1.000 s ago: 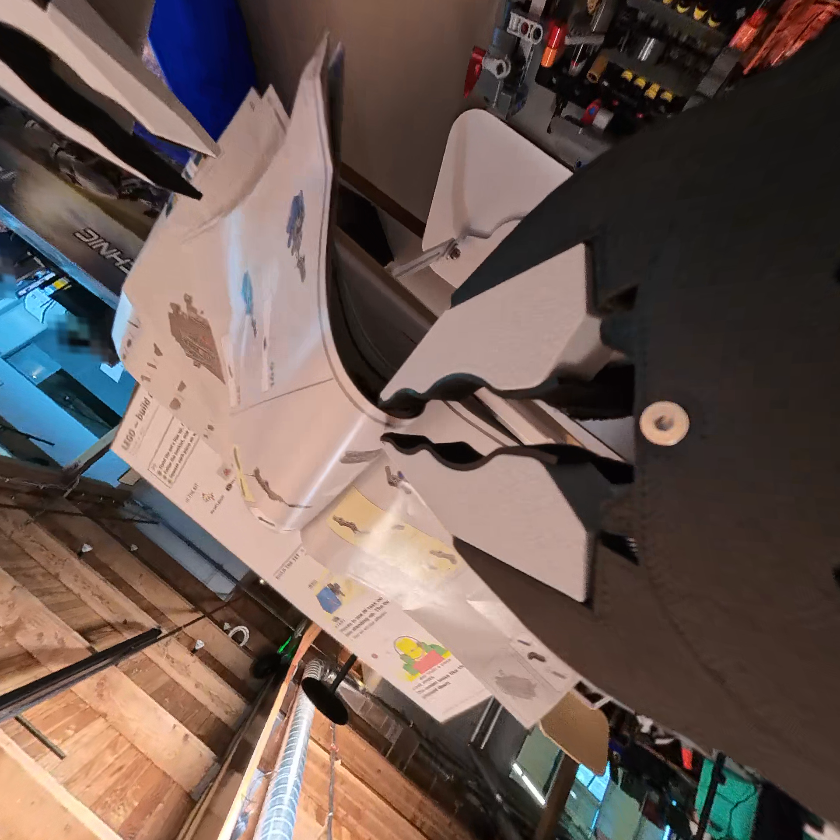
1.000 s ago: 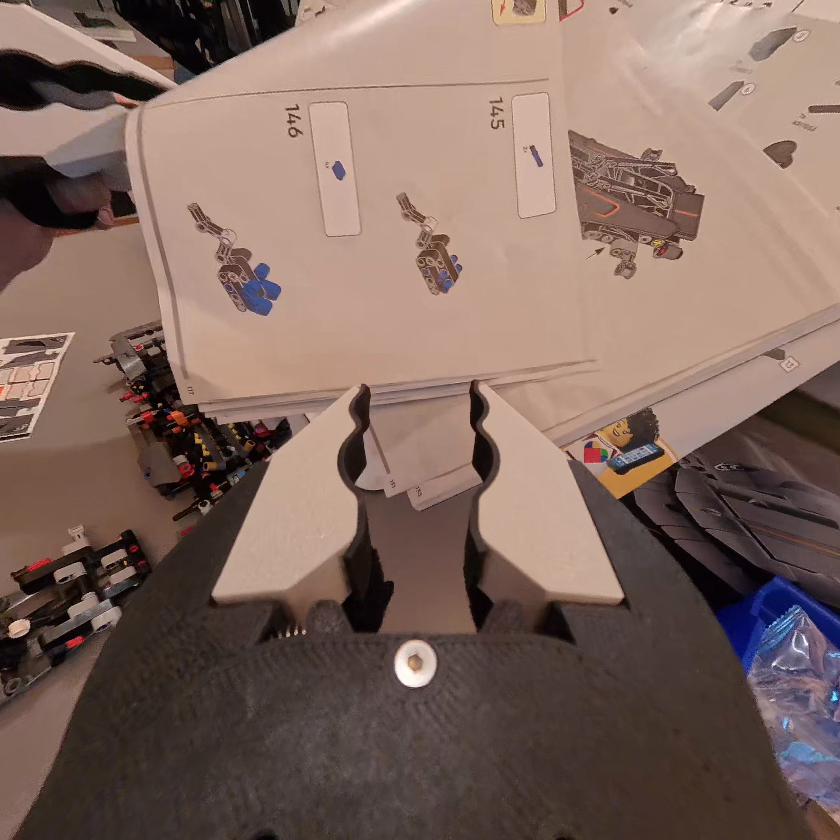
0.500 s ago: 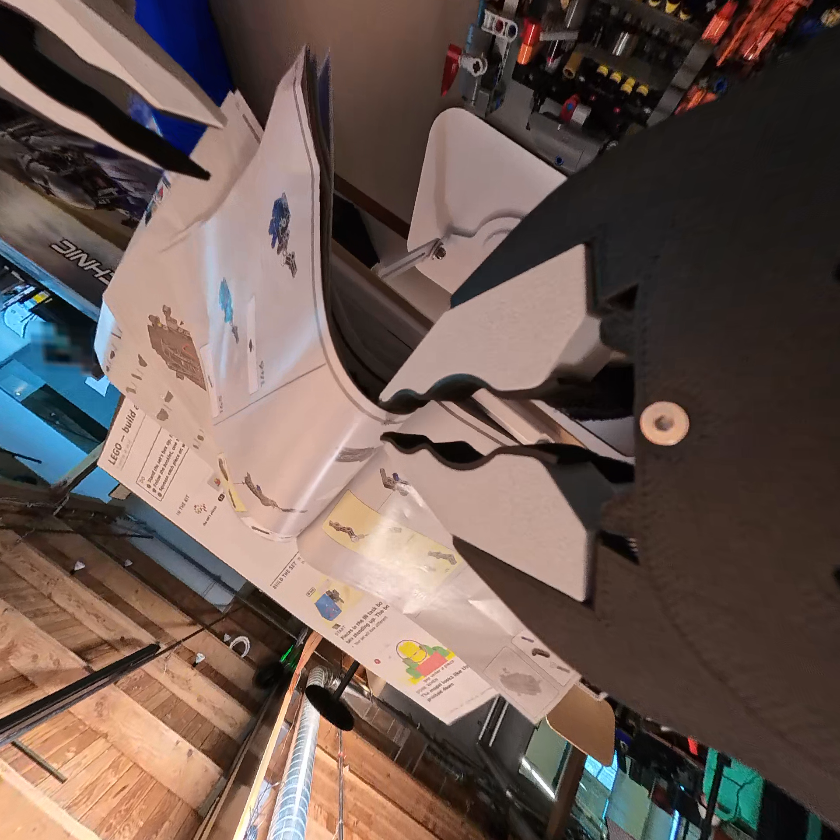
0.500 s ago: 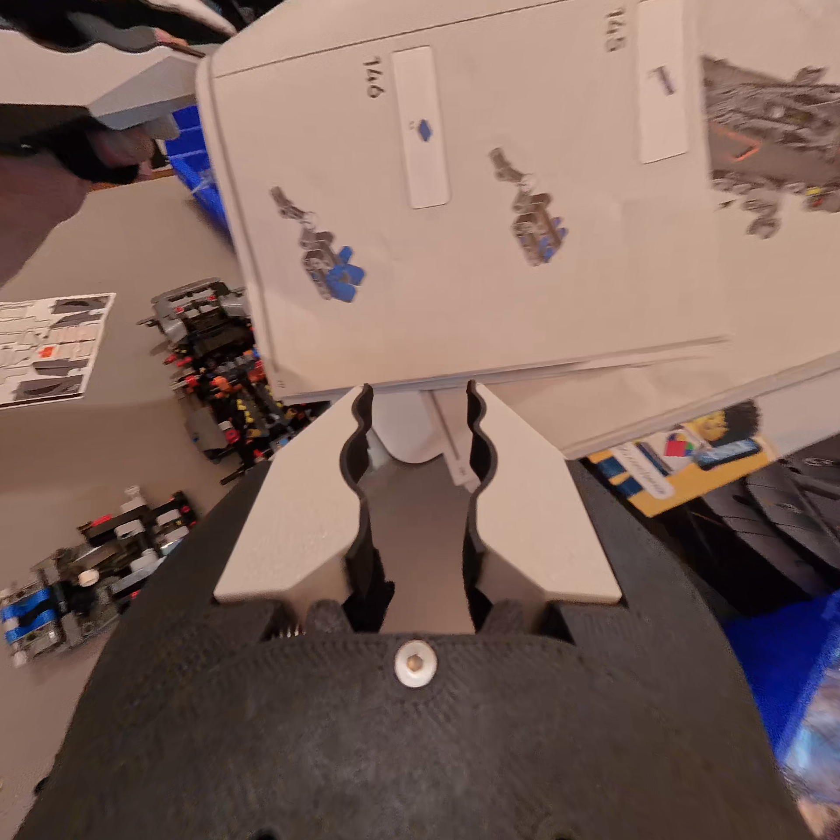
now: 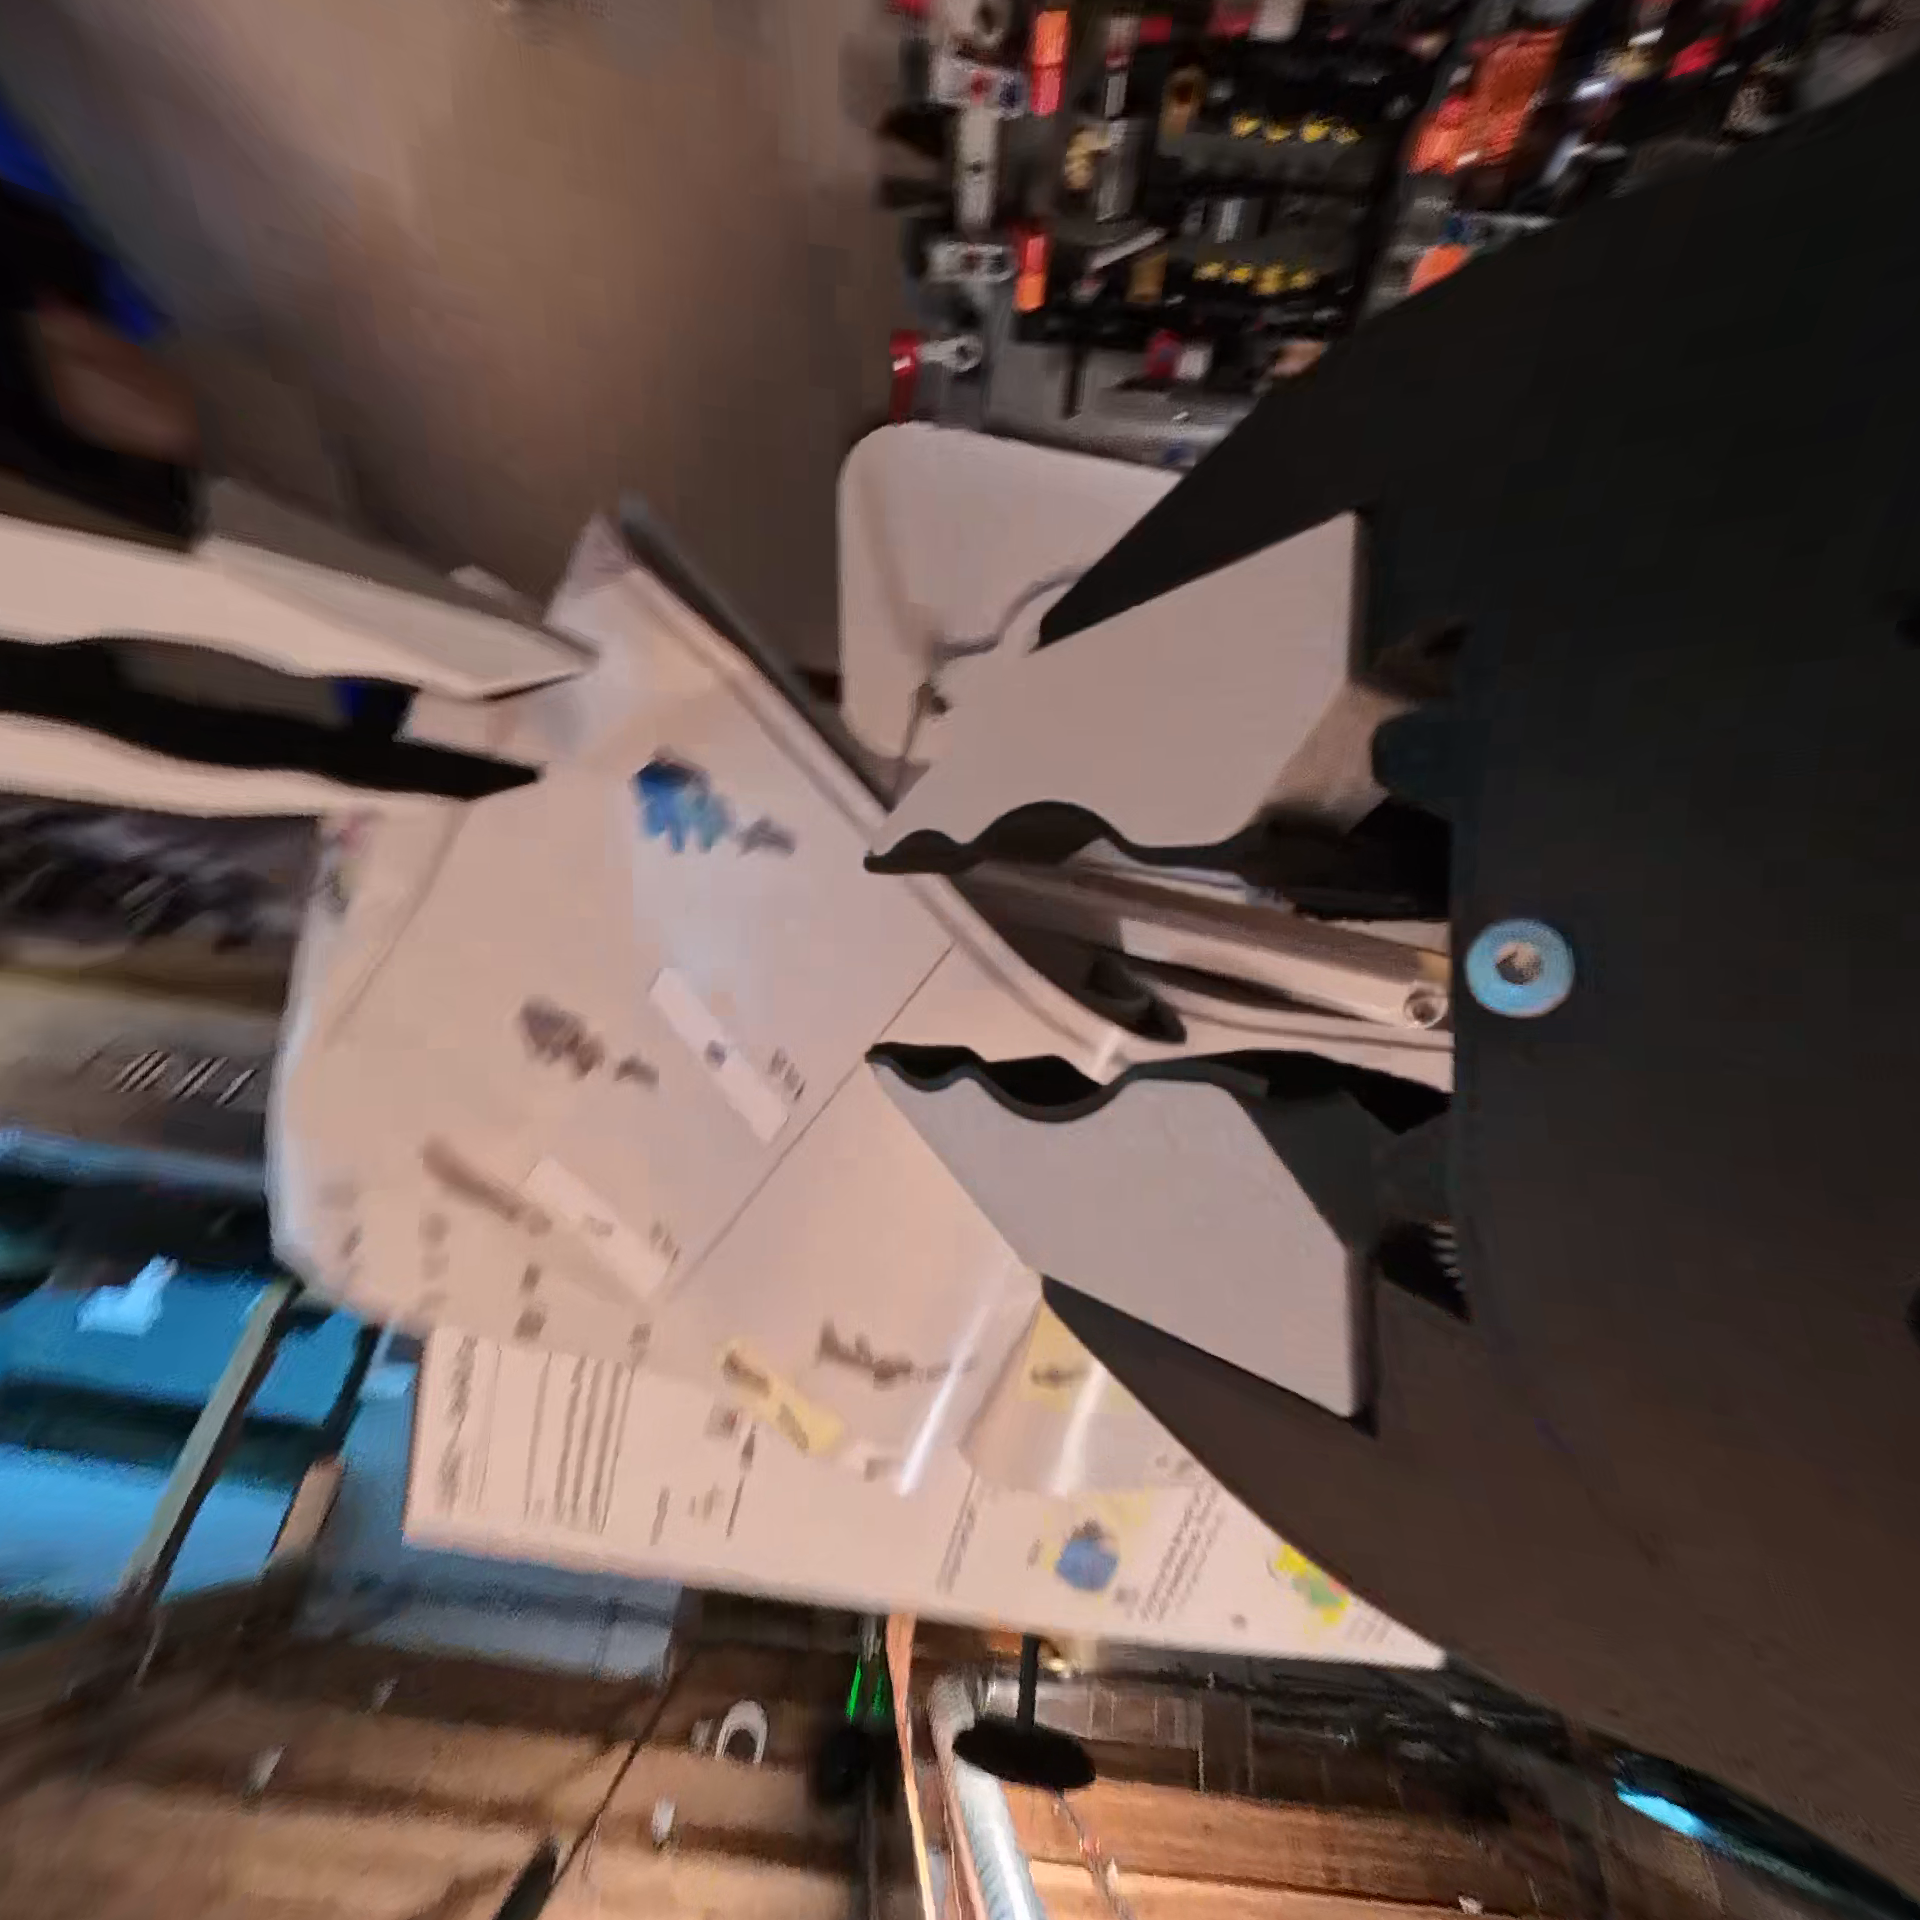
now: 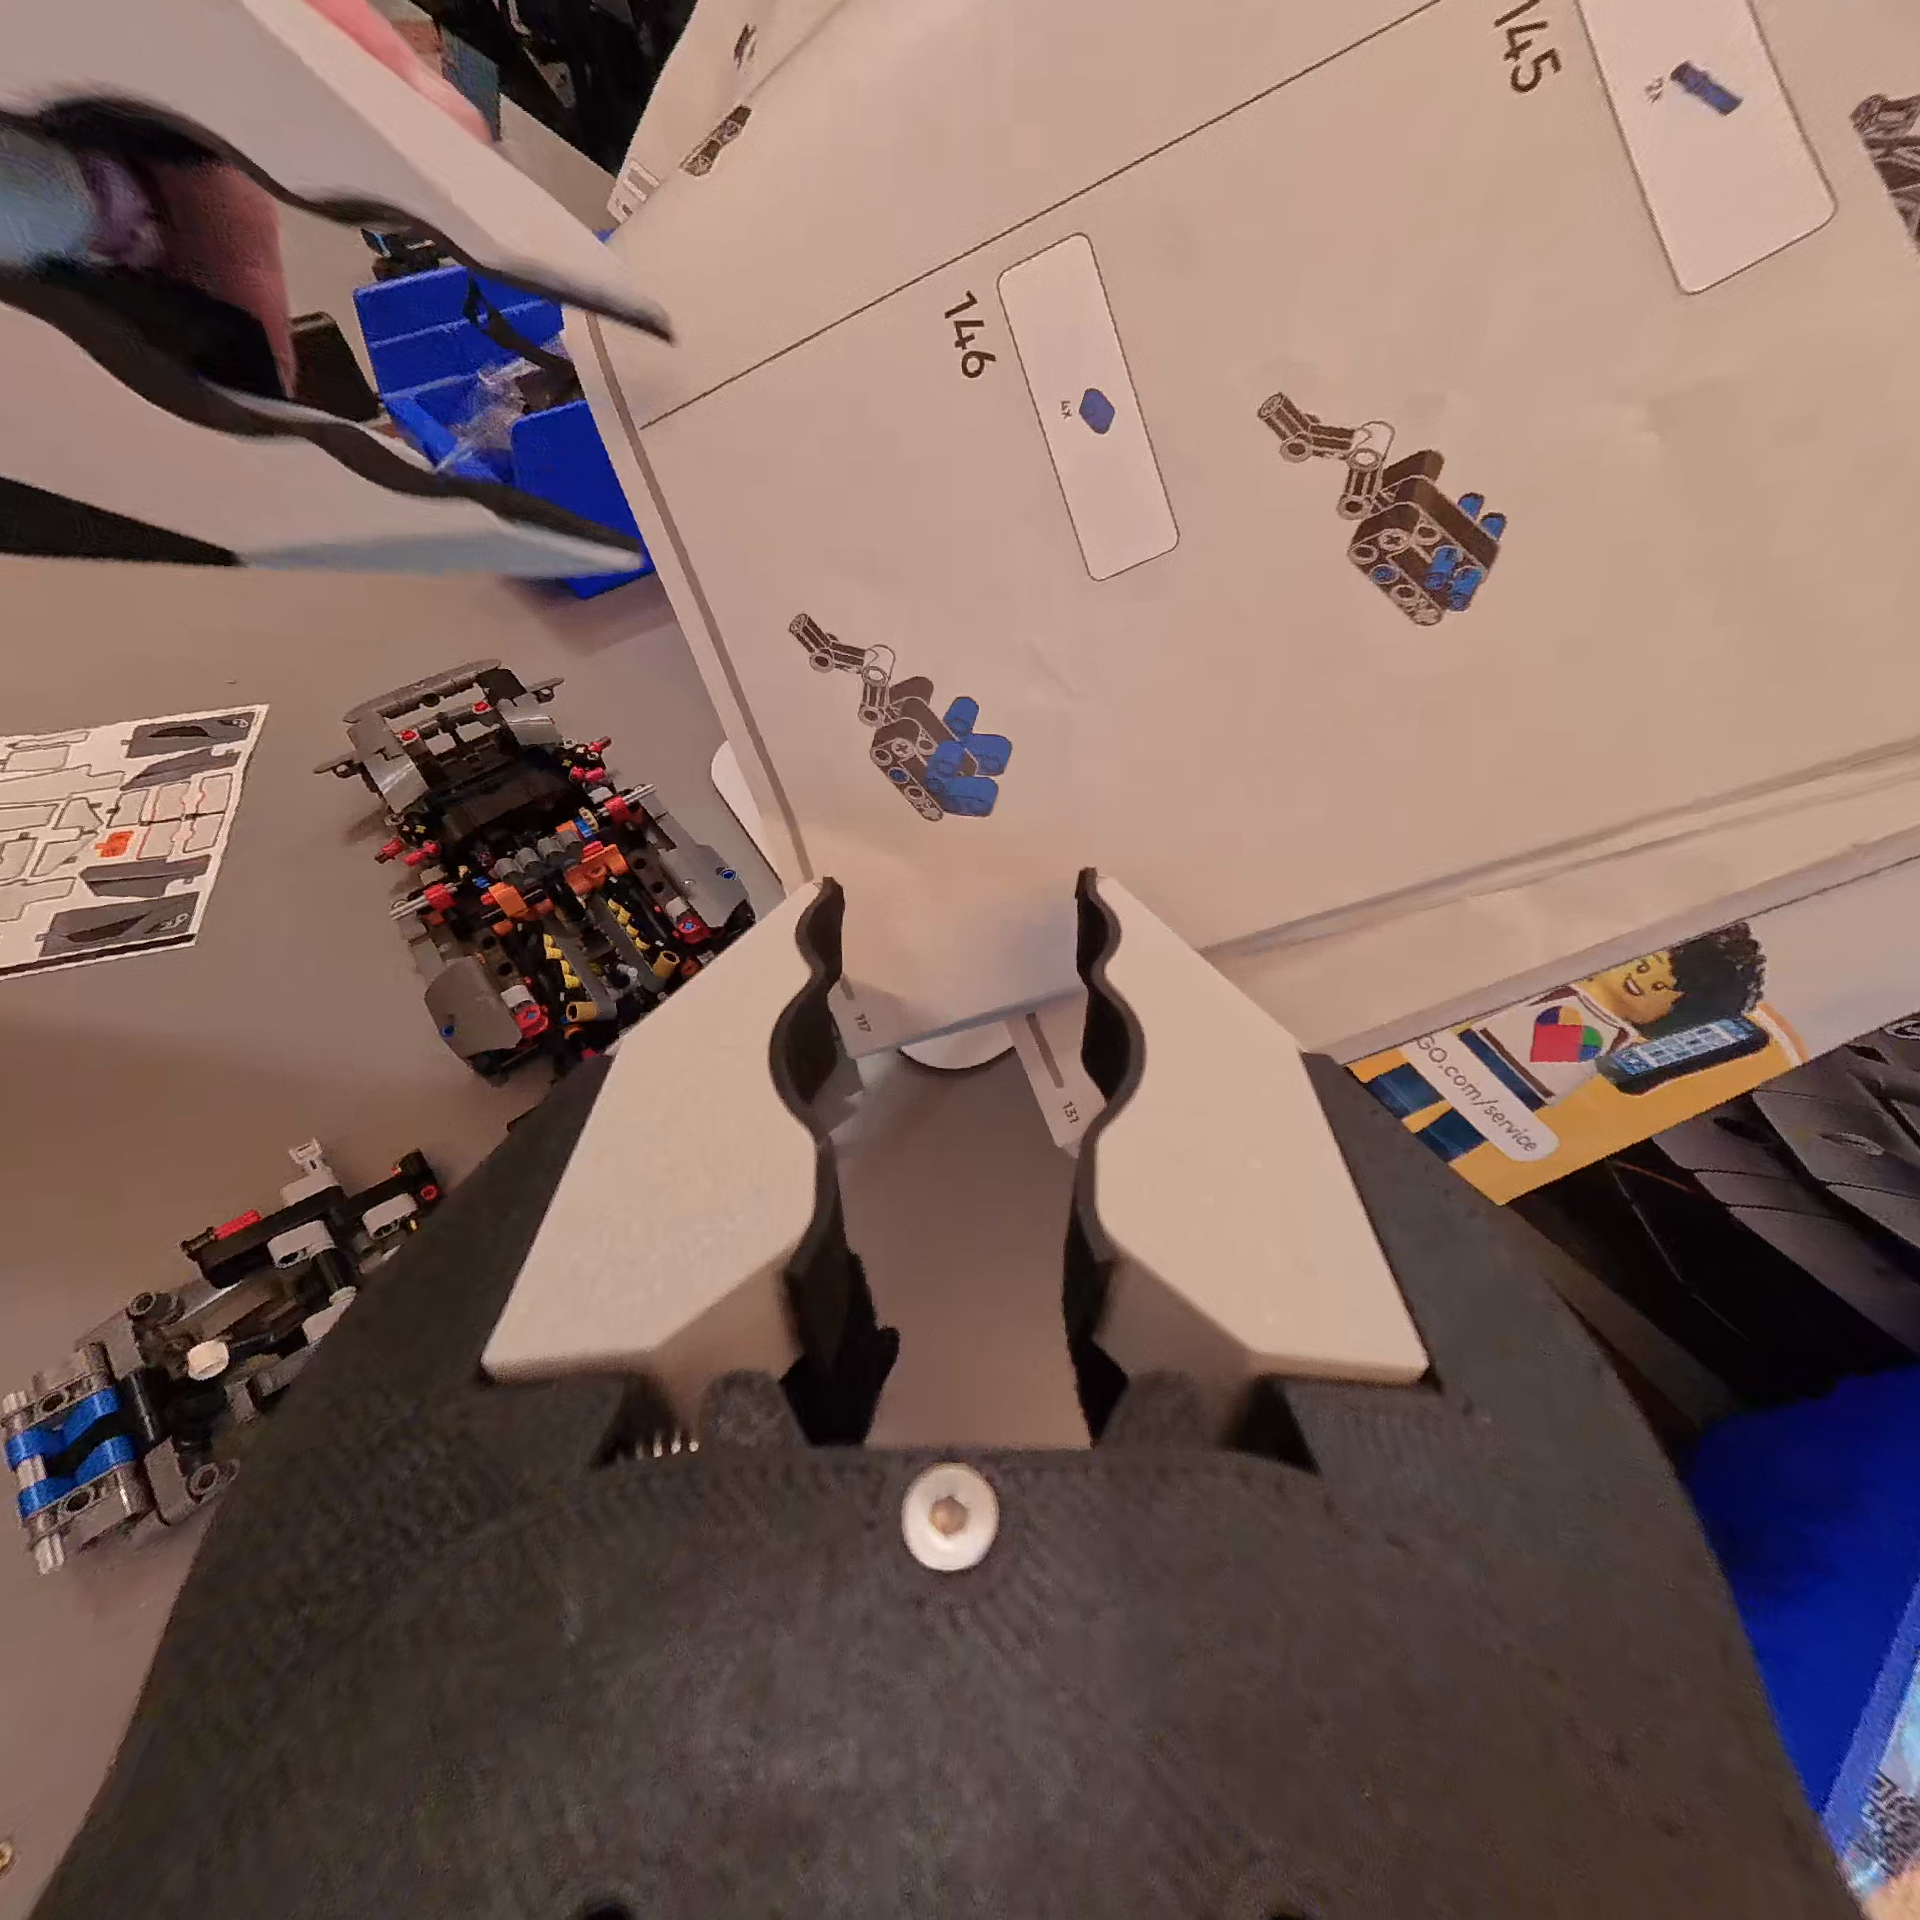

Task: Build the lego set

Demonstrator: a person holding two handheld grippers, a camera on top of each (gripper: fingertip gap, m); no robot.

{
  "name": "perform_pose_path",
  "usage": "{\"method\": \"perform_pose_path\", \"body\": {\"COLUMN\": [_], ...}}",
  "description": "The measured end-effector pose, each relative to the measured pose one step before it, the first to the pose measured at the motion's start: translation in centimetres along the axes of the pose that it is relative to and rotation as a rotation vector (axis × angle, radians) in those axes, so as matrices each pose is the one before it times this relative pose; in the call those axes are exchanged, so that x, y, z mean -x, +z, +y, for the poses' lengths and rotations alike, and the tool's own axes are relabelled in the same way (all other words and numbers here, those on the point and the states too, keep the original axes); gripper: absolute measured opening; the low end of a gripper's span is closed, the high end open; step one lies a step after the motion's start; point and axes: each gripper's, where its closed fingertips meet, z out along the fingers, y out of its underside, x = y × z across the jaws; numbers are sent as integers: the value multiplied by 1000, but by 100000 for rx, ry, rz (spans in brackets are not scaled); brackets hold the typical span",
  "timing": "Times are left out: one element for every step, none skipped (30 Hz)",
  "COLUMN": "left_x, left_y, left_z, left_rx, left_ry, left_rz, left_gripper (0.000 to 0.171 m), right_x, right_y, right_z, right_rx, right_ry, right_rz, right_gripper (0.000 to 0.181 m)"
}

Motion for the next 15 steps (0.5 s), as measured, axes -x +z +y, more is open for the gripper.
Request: {"method": "perform_pose_path", "body": {"left_x": [-571,-206,-58,218,453,161,-16,-97,-166,-188,-151,-52,-68,-178,-115], "left_y": [692,439,244,58,-13,38,112,147,187,228,212,174,148,110,7], "left_z": [684,341,215,71,63,103,193,207,220,273,251,133,108,84,-106], "left_rx": [4201,1530,698,-81,121,523,1030,903,733,1104,1072,441,466,478,-645], "left_ry": [2399,1347,65,376,858,466,-427,140,547,142,133,177,153,163,-72], "left_rz": [2757,485,184,-1651,-3169,-959,432,652,797,964,706,-47,-81,623,231], "left_gripper": [32,32,33,34,33,31,29,28,26,24,20,19,17,16,15], "right_x": [-30,-40,-56,-94,-87,-85,-100,-116,-106,-73,-55,-43,-28,-3,22], "right_y": [17,-7,-24,2,21,33,46,7,-21,-56,-59,-68,-64,-83,-79], "right_z": [-32,-41,-31,2,16,34,29,0,-25,-31,-20,9,39,49,45], "right_rx": [-233,-312,-281,-185,-178,-165,-149,-261,-394,-381,-288,-160,-67,-46,-64], "right_ry": [213,-5,-1,227,346,378,320,122,47,162,160,82,92,158,192], "right_rz": [-133,-103,-106,-139,-307,-398,-209,118,235,124,59,90,59,-45,-143], "right_gripper": [44,44,44,44,44,44,44,44,44,45,45,45,45,45,45]}}
